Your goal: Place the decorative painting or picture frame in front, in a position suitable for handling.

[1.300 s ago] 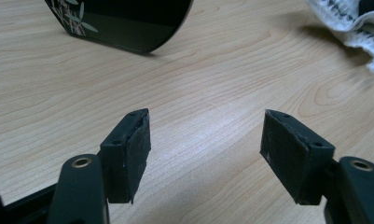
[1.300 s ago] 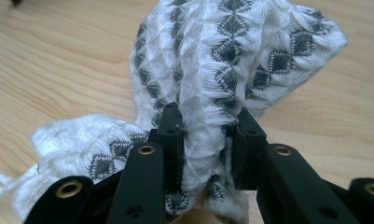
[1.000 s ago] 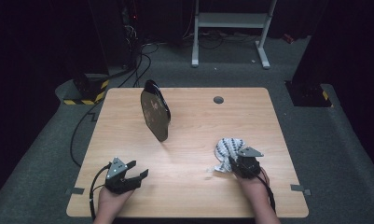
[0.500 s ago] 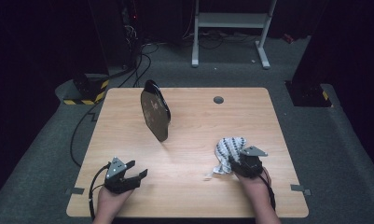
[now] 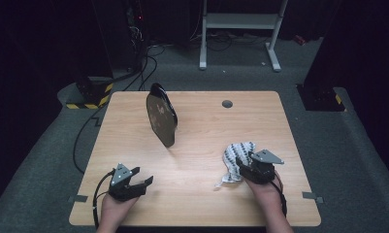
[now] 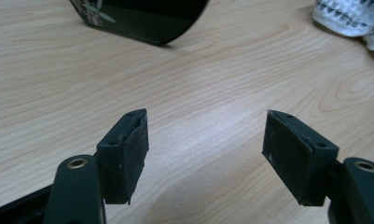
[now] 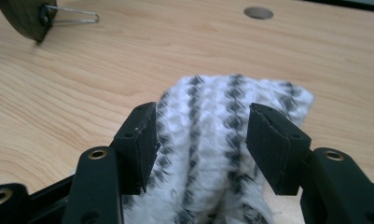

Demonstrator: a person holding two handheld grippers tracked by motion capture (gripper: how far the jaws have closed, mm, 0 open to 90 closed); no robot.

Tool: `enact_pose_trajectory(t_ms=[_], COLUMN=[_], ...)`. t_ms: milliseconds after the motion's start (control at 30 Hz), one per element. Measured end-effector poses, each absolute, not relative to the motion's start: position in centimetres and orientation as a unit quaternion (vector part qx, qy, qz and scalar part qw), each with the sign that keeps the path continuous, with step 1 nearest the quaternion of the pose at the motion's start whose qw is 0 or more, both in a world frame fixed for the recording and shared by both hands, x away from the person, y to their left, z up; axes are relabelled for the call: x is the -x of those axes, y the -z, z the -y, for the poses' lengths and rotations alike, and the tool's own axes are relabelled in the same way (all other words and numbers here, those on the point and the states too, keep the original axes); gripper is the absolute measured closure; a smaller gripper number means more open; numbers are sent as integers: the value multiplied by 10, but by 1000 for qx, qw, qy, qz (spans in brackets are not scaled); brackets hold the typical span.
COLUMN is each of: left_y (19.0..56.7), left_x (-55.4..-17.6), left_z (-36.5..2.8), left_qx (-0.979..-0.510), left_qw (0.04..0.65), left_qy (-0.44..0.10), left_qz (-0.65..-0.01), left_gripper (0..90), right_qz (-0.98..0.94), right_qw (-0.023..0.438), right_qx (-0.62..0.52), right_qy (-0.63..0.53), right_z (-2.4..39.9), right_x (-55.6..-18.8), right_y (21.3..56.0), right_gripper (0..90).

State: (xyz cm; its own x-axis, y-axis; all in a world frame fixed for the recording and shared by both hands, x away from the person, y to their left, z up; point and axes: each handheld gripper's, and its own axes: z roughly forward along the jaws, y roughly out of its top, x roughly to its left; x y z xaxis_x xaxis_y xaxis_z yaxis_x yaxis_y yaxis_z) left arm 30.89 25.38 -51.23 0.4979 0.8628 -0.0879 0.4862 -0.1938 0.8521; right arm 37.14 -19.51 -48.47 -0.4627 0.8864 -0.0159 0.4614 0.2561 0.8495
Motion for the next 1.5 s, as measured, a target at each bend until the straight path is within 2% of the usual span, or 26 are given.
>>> enact_pose_trajectory(t_ms=[200,433,600,867,1033,1233,1367,1500], left_y=[508,513,517,519,518,517,518,519], left_x=[-307,-298,-291,-296,-294,-291,-294,-296], left_z=[-275,-287,-291,-294,-296,-295,-292,-286], left_qx=[-727,-724,-725,-727,-719,-714,-722,-733], left_qw=[451,445,450,450,462,465,463,460], left_qy=[-208,-214,-209,-207,-212,-218,-212,-198], left_qz=[-474,-482,-478,-475,-474,-477,-469,-460], left_gripper=[312,308,309,310,291,280,277,254], right_qz=[-757,-756,-760,-768,-769,-772,-777,-777], right_qw=[257,228,245,227,237,223,222,220], right_qx=[-420,-401,-380,-382,-374,-371,-364,-363], right_qy=[-431,-465,-467,-461,-461,-466,-464,-466], right_z=[182,168,148,117,98,84,74,64], right_x=[-364,-357,-353,-364,-369,-376,-386,-397], right_y=[478,472,470,471,469,471,471,470], right_gripper=[452,448,410,403,424,457,419,421])
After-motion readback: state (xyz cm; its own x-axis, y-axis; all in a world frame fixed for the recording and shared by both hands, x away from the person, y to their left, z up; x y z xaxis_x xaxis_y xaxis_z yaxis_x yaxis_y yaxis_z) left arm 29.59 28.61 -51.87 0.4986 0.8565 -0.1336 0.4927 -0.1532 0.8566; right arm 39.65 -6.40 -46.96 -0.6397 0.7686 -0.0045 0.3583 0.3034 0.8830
